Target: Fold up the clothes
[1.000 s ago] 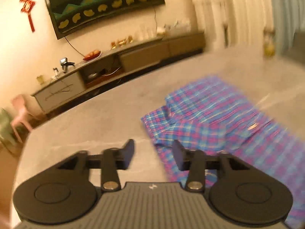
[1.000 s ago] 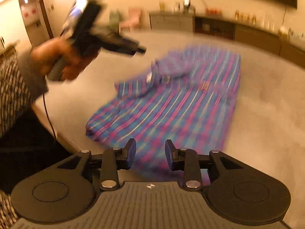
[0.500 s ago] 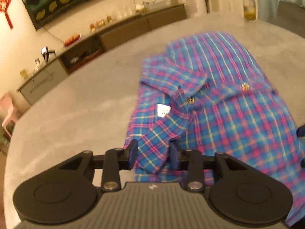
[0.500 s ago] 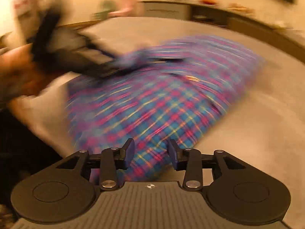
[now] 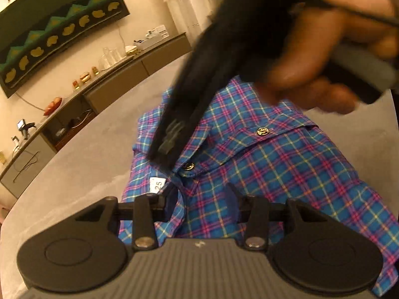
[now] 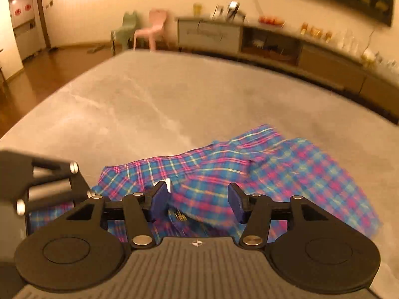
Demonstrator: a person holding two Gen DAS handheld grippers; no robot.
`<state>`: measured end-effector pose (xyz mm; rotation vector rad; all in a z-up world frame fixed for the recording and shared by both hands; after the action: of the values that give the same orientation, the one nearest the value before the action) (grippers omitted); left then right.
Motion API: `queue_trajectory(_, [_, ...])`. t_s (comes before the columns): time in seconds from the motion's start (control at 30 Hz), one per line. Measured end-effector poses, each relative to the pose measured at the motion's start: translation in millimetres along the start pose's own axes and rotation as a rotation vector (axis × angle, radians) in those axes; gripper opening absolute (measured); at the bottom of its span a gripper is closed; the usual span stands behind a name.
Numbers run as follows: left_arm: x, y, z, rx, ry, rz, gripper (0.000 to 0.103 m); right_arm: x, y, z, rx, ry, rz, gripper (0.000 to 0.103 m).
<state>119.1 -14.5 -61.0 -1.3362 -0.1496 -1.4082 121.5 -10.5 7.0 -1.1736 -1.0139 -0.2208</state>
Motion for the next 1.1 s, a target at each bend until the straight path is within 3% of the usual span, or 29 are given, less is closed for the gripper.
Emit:
queue_trajectory(0.03, [0,4,0,-0.008,0.006,-0.001,0.042,2,10,1,-0.011,-0.014,0.03,0.054])
queue_trajectory(0.1, [1,14,-4,-0.021,0.027,0.003,0.042,1,16,3,-0.007,-0.041,0.049,0.034])
queue_trajectory(0.13, [0,18,-6,-0.027,0.039,0.005,0.041,1,15,3,0.002,-0.049,0.049,0.016])
queue_trajectory(0.17, [-1,22,-7,-0.033,0.051,0.007,0.04,0,12,0,0.016,-0.04,0.041,0.008])
queue_trajectory(0.23, [-4,29,-10,-0.037,0.076,0.017,0.038,-4,-4,-8,0.035,-0.007,0.006,0.003])
queue_trajectory(0.43, [-1,40,-10,-0.025,0.118,0.029,0.039,-9,-14,-43,0.108,0.154,-0.011,0.001])
queue_trajectory(0.53, [5,26,-21,0.001,0.174,-0.034,0.04,-11,-14,-51,0.135,0.199,-0.009,0.001])
queue_trajectory(0.63, [12,30,-20,-0.038,0.154,-0.047,0.041,-11,-15,-53,0.161,0.219,-0.01,0.001])
queue_trajectory(0.73, [7,48,-21,-0.055,0.166,0.019,0.038,-7,-14,-57,0.185,0.24,-0.017,0.0])
queue_trajectory(0.83, [10,50,-6,-0.089,0.085,0.035,0.038,-3,-14,-65,0.143,0.226,-0.027,0.0])
queue_trajectory(0.93, [8,50,-4,-0.082,0.066,0.037,0.036,-4,-11,-73,0.109,0.215,-0.021,0.0])
queue_trajectory(1.0, [9,51,-6,-0.081,0.077,0.034,0.034,-6,-16,-68,0.146,0.189,-0.026,0.0])
queue_trajectory(1.1, [8,40,-20,-0.084,0.09,0.034,0.033,-16,-31,-35,0.193,0.011,-0.023,0.002])
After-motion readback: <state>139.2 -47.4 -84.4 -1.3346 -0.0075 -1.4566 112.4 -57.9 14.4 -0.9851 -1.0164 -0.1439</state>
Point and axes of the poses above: each gripper's, at about its wrist camera, not at the fingertips, and y roughly the way its jaws point, z to its left, x to its top, the point moved 1 cm from there along y, roughly the way its jaws point, and after that the axes turned 7 degrees about -z, right-handed, at the moved point
